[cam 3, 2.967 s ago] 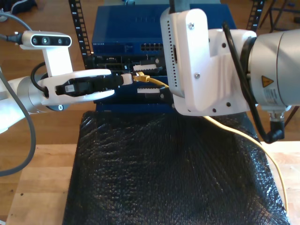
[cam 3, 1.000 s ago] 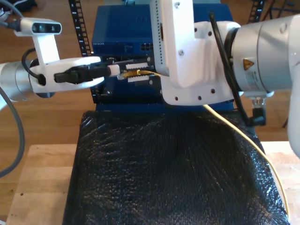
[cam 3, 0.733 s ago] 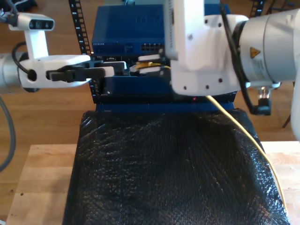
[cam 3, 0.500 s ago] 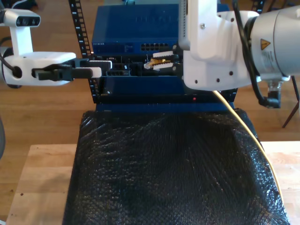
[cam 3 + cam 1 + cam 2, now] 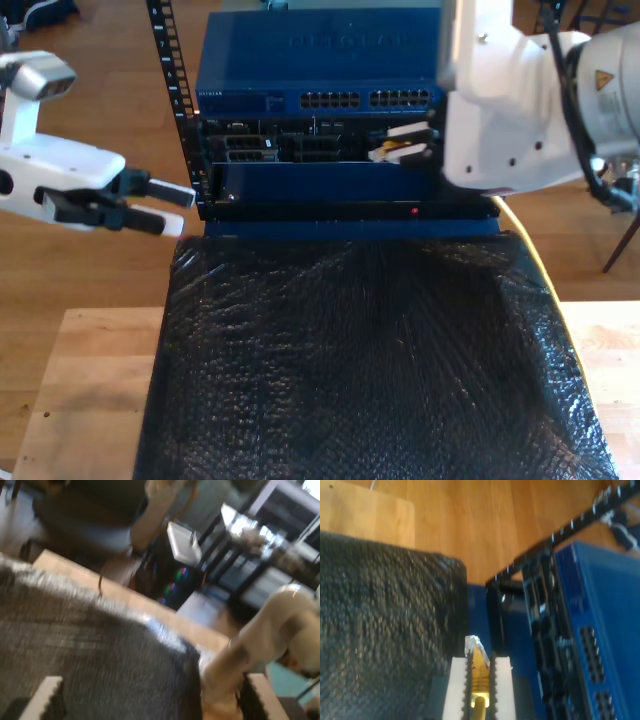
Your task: Grab the cable and plug it in
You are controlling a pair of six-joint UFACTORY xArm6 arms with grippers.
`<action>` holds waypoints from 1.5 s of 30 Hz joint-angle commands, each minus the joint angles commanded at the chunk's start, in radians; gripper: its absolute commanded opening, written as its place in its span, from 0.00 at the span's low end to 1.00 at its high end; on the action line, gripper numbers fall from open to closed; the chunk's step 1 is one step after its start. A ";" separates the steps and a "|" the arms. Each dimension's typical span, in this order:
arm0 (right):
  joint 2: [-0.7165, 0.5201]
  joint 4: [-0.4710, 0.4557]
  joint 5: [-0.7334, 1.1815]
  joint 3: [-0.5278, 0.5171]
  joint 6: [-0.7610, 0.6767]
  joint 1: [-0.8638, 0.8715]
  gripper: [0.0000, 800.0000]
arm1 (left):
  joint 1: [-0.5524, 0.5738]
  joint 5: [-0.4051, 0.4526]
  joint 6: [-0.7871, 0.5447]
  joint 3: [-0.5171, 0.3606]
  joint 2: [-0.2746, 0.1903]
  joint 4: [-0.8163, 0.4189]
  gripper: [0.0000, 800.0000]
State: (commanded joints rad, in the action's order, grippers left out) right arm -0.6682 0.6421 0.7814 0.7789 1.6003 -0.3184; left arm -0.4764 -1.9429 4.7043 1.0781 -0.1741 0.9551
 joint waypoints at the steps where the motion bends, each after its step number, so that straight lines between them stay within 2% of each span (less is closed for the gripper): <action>1: 0.008 -0.003 0.000 0.000 -0.002 0.005 0.00 | 0.000 0.000 -0.009 0.006 0.000 -0.017 1.00; 7: 0.043 -0.031 0.002 -0.005 -0.014 0.023 0.00 | 0.000 0.018 -0.087 0.044 -0.002 -0.146 1.00; 10: 0.048 -0.052 0.009 -0.005 -0.032 0.025 0.00 | -0.002 0.035 -0.126 0.046 -0.020 -0.210 1.00; 18: 0.092 -0.184 0.034 -0.006 -0.141 0.038 0.00 | -0.006 0.051 -0.250 0.049 -0.035 -0.404 1.00; 21: 0.118 -0.206 0.034 -0.006 -0.160 0.038 0.00 | -0.008 0.052 -0.311 0.046 -0.038 -0.463 1.00; 25: 0.152 -0.212 0.035 -0.003 -0.161 0.038 0.00 | -0.064 0.052 -0.376 0.035 -0.038 -0.540 1.00; 38: 0.207 -0.235 0.037 0.005 -0.189 0.054 0.00 | -0.229 0.051 -0.617 -0.080 -0.043 -0.669 1.00; 45: 0.232 -0.252 0.037 0.005 -0.195 0.055 0.00 | -0.276 0.048 -0.752 -0.149 -0.112 -0.740 1.00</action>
State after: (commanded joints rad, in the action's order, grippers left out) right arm -0.4365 0.3905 0.8182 0.7835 1.4055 -0.2631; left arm -0.7526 -1.8953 3.9525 0.9292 -0.2862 0.2156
